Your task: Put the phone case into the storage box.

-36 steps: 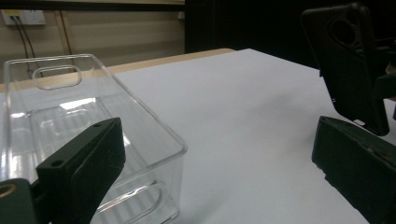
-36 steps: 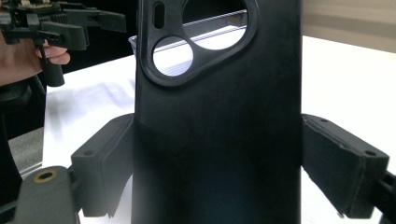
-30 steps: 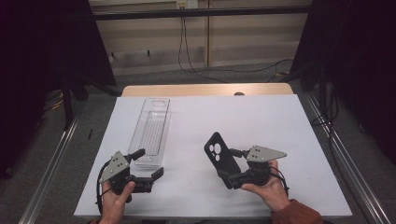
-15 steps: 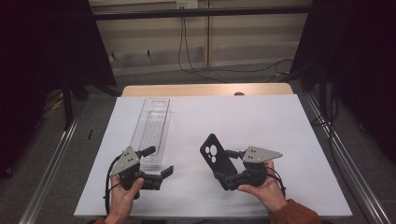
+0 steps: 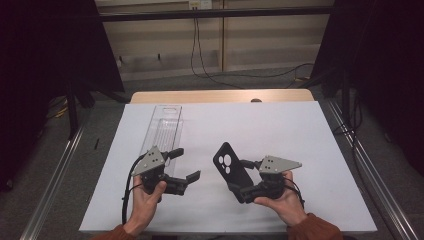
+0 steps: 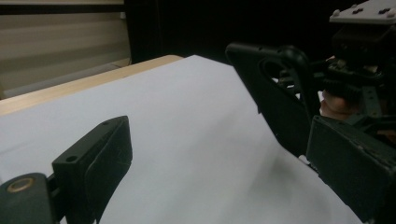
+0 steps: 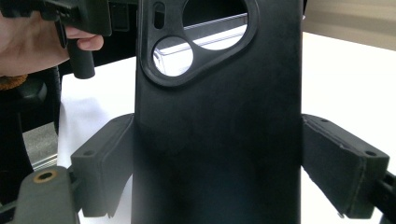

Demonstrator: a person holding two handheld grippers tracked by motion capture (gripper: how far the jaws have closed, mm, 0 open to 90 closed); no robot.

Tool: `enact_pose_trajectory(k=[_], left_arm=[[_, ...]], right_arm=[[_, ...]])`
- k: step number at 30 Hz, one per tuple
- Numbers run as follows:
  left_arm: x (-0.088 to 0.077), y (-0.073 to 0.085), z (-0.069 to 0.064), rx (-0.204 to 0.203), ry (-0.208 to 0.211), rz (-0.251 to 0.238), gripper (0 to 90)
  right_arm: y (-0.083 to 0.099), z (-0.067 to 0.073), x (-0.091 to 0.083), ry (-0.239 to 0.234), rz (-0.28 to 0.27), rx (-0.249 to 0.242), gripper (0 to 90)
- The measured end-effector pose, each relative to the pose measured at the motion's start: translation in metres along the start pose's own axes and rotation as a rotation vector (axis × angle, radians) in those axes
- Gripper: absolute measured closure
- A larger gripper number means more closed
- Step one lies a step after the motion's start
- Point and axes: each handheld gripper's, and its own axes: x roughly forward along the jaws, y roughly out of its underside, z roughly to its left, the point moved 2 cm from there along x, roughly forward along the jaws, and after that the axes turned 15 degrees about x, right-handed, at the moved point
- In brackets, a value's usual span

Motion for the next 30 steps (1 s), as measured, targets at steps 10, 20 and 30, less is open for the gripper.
enact_pose_trajectory(k=[10,20,30], left_arm=[[0.011,-0.011,0.005,-0.004,0.059,-0.026,6.9],[0.016,-0.007,0.004,-0.005,0.17,-0.02,5.3],[0.019,-0.011,0.003,0.025,0.237,-0.002,2.4]], right_arm=[[-0.018,-0.001,0.007,-0.023,-0.02,-0.029,14.4],[-0.012,0.001,0.017,-0.056,0.022,-0.039,14.4],[-0.009,0.005,0.02,-0.094,0.053,-0.054,14.4]])
